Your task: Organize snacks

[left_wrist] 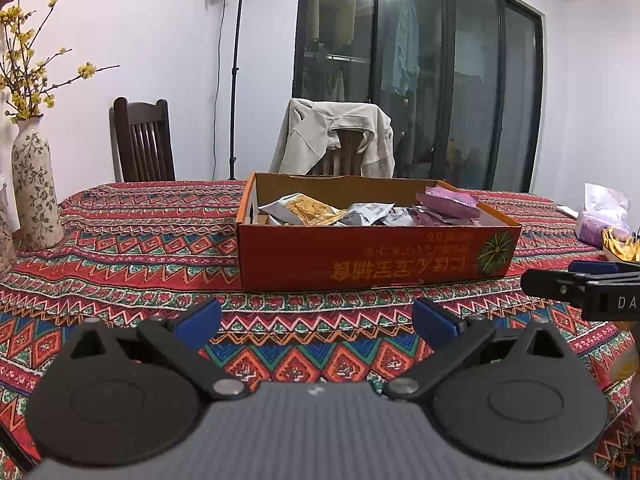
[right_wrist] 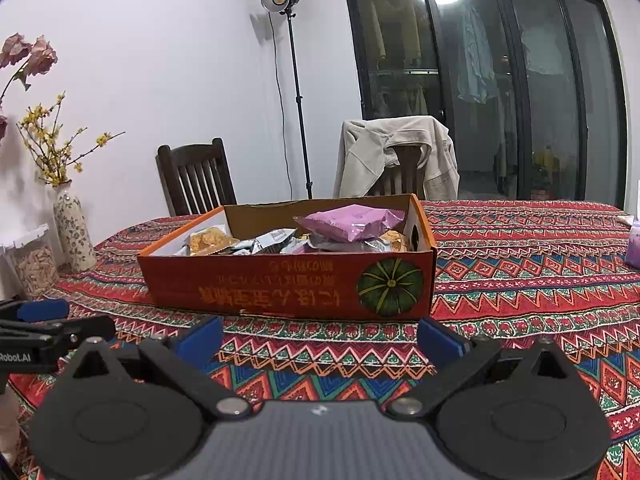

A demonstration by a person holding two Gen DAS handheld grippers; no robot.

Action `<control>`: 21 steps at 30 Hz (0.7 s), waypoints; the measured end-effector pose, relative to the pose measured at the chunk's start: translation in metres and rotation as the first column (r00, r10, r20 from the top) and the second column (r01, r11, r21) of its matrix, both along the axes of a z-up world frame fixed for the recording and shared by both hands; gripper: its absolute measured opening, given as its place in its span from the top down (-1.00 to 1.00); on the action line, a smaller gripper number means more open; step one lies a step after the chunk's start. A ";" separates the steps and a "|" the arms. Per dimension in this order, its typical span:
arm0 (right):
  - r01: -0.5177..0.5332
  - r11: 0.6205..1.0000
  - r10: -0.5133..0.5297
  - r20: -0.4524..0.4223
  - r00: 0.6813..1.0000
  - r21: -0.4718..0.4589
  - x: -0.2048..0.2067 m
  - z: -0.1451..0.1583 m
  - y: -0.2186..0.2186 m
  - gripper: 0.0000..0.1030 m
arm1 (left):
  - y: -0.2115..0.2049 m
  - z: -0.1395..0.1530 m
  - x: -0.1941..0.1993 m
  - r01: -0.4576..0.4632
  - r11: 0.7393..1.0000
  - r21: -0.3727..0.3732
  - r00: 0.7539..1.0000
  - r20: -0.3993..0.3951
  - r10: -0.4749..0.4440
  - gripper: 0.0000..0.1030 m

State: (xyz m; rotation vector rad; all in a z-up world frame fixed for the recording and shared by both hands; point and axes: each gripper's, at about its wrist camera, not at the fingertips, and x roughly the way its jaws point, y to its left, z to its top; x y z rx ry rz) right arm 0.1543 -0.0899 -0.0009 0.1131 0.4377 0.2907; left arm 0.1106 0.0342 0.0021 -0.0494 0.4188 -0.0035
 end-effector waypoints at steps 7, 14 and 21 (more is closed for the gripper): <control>0.000 1.000 0.000 -0.001 1.000 0.000 0.000 0.000 0.000 -1.00 | 0.000 0.000 0.000 0.001 1.000 0.000 1.000 0.001 -0.001 -1.00; 0.000 1.000 0.000 -0.001 1.000 -0.001 0.000 0.000 0.000 -1.00 | 0.000 0.000 0.000 0.001 1.000 0.000 1.000 0.001 -0.001 -1.00; -0.002 1.000 0.002 -0.003 1.000 -0.004 0.000 -0.002 0.001 -1.00 | -0.001 0.000 0.000 0.007 1.000 0.001 1.000 0.006 -0.007 -1.00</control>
